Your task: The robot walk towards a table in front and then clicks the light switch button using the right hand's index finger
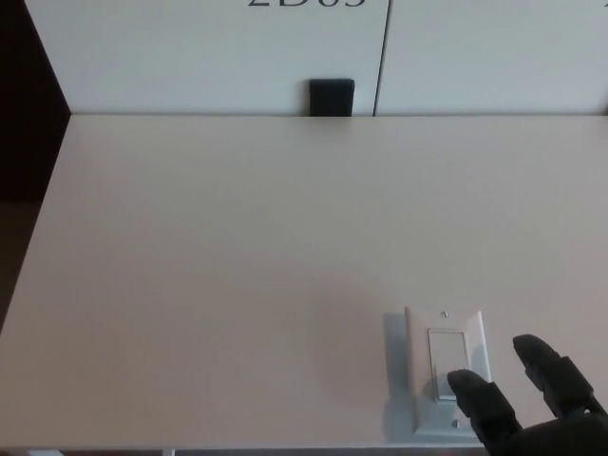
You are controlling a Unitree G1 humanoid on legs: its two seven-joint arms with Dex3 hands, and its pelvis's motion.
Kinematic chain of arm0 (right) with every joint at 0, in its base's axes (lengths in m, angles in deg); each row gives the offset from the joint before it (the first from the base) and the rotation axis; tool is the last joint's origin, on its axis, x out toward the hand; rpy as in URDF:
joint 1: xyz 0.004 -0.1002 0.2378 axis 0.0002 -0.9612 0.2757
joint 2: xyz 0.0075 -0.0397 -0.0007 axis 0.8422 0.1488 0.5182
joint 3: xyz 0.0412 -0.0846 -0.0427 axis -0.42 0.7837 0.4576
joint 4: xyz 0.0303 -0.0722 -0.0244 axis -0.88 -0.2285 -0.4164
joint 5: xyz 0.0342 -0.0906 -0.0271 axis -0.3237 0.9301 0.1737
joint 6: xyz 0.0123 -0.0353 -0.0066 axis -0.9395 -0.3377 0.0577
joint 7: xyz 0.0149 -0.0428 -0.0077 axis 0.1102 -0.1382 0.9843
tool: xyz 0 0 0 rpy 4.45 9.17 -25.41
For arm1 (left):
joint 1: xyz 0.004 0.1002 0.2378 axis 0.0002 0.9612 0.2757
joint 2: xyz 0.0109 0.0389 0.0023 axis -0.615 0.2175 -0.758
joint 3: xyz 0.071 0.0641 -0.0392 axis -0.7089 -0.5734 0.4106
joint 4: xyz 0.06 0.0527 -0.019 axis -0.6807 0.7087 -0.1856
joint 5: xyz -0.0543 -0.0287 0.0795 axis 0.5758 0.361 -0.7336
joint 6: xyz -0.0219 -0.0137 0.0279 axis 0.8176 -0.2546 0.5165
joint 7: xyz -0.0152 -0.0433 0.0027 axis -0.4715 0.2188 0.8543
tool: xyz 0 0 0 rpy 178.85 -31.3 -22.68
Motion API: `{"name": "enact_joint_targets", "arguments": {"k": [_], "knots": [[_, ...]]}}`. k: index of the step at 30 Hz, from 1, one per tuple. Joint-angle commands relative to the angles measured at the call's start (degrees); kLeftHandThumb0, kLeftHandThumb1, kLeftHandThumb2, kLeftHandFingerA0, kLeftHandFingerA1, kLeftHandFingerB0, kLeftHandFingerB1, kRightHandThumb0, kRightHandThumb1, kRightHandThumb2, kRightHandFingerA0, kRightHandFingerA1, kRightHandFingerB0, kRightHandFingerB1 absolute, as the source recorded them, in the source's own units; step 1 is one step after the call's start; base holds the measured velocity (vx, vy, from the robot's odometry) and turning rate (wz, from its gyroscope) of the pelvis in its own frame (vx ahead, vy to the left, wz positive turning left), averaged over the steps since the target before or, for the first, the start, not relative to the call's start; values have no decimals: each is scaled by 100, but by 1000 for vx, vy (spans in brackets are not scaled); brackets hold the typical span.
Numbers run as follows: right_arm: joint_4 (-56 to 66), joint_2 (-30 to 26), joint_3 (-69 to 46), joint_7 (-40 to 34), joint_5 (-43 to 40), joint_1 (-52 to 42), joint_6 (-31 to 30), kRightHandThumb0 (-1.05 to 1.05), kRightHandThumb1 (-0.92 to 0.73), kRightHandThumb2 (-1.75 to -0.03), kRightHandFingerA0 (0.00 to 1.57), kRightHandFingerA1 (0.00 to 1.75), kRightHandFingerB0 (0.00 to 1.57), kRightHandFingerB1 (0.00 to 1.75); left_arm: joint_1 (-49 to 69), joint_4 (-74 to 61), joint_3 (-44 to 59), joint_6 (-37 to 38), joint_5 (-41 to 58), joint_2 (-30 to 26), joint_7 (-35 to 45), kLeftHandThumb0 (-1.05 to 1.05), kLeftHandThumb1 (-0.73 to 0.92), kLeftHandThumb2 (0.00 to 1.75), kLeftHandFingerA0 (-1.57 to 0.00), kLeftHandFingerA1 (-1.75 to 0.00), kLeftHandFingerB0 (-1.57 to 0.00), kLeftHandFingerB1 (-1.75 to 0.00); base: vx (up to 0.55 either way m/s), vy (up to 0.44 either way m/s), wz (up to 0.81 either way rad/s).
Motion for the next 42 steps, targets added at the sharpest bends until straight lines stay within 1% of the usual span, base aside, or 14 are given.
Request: {"name": "enact_joint_targets", "arguments": {"k": [1, 2, 12, 26, 30, 31, 33, 34, 35, 36, 38, 39, 41, 42], "knots": [[36, -108, 89, -96, 137, -103, -104, -67, -69, -62, 0, 23, 19, 28, -13, -38, -6, 5, -119, -103, 35, -36, 61, 58, -55, -42, -48, -37, 0, 0, 0], [-10, -159, 135, -229, 126, -169, -68, -74, -56, -87, 0, 22, 17, 37, -33, 22, -6, 54, -84, -94, 55, -36, 61, 58, -55, -42, -48, -37, 0, 0, 0], [-287, -233, 281, -240, 116, -153, -187, -71, -56, -86, 0, 28, 17, 39, -38, 22, -30, 89, -129, -131, 54, -37, 61, 58, -56, -42, -47, -37, 0, 0, 0], [-436, -268, 328, -102, 26, -32, -297, -72, -56, -86, 0, 25, 17, 38, -42, 8, -38, 127, -155, -162, 48, -38, 62, 58, -56, -42, -47, -37, 0, 0, 0], [-215, -333, 324, -143, 6, -171, -257, -72, -56, -87, 0, 25, 16, 37, -43, -34, -57, 44, -175, -170, 42, -37, 62, 58, -56, -42, -47, -37, 0, 0, 0], [-29, -368, 310, -139, -26, -263, -221, -65, -71, -64, 0, 20, 18, 27, -46, -47, -68, 20, -198, -176, 34, -38, 62, 58, -56, -41, -47, -37, 0, 0, 0], [430, -440, 277, -77, -46, -479, -160, -66, -71, -65, 0, 18, 18, 27, -53, -23, -78, 56, -207, -187, 28, -38, 62, 58, -56, -42, -47, -37, 0, 0, 0], [537, -464, 265, -122, -62, -544, -136, -67, -70, -61, 0, 26, 20, 28, -53, -13, -79, 73, -194, -190, 36, -38, 62, 58, -55, -42, -47, -37, 0, 0, 0], [637, -490, 252, -181, -88, -609, -108, -67, -70, -61, 0, 26, 20, 28, -53, -6, -79, 84, -181, -193, 45, -38, 62, 58, -55, -42, -47, -37, 0, 0, 0], [1136, -646, 135, -488, -375, -1026, 86, -65, -69, -61, 0, 25, 20, 28, -53, -12, -87, 68, -186, -185, 34, -37, 61, 58, -56, -42, -47, -37, 0, 0, 0], [1440, -684, 64, -495, -428, -1258, 153, -66, -70, -62, 0, 24, 19, 28, -77, -14, -78, 37, -177, -190, 35, -38, 61, 58, -56, -42, -47, -37, 0, 0, 0], [1599, -704, 17, -586, -459, -1429, 195, -72, -56, -87, 0, 24, 19, 39, -81, -4, -79, 47, -196, -196, 21, -38, 61, 58, -57, -42, -48, -37, 0, 0, 0], [1729, -771, -93, -767, -539, -1600, 303, -72, -56, -86, 0, 27, 18, 40, -85, -11, -79, 35, -209, -201, 12, -38, 61, 58, -57, -42, -48, -37, 0, 0, 0], [1999, -871, -265, -869, -625, -1913, 402, -65, -69, -61, 0, 25, 21, 28, -80, -24, -71, 15, -172, -177, 16, -38, 61, 58, -57, -42, -48, -37, 0, 0, 0]]}}
